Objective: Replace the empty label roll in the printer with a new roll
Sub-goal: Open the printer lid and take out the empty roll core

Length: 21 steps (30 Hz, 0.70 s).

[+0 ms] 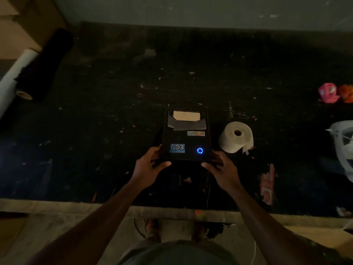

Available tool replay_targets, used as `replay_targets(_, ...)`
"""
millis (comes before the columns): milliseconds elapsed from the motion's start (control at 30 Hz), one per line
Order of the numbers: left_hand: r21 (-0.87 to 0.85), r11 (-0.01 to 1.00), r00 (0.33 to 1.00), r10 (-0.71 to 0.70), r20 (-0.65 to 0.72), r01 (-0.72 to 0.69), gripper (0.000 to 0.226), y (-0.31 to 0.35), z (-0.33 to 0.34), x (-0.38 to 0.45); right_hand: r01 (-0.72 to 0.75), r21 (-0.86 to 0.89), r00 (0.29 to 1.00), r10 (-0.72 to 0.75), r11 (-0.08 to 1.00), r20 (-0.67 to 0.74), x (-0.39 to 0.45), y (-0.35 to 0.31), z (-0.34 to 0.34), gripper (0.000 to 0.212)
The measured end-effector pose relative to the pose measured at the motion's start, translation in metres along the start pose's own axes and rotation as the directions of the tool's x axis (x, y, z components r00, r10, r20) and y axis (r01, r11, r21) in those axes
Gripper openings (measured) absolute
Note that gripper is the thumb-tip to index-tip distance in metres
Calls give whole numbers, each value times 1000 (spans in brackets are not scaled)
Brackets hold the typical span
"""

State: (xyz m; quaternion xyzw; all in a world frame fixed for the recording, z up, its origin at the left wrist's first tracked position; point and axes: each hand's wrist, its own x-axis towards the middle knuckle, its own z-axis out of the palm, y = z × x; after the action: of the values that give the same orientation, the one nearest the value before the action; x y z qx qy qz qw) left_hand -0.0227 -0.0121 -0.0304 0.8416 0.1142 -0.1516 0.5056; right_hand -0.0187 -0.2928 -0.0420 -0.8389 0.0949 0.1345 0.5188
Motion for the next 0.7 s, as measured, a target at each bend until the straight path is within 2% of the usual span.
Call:
replay_targets(200,24,1000,1000,3,19,-3,63,3,-4,0,21,-37,1000,-22,999,-20,-2,1,-1,59)
replay_targets(367,6,999,999,42,-3,-42,73,4,0,-5,28,-36,999,-29,999,-29,-4,-2,-1,71)
replay_targets(500,-29,994,994,102,-50,-104,81,19,-4,-3,93,-47,991,-97,995,-88,-4,-20,-4,77)
replay_targets(700,-64,975,970,200,-142,-210,69,61,-29,21,171,41,956,-156,984,-248,24,-74,-21,59)
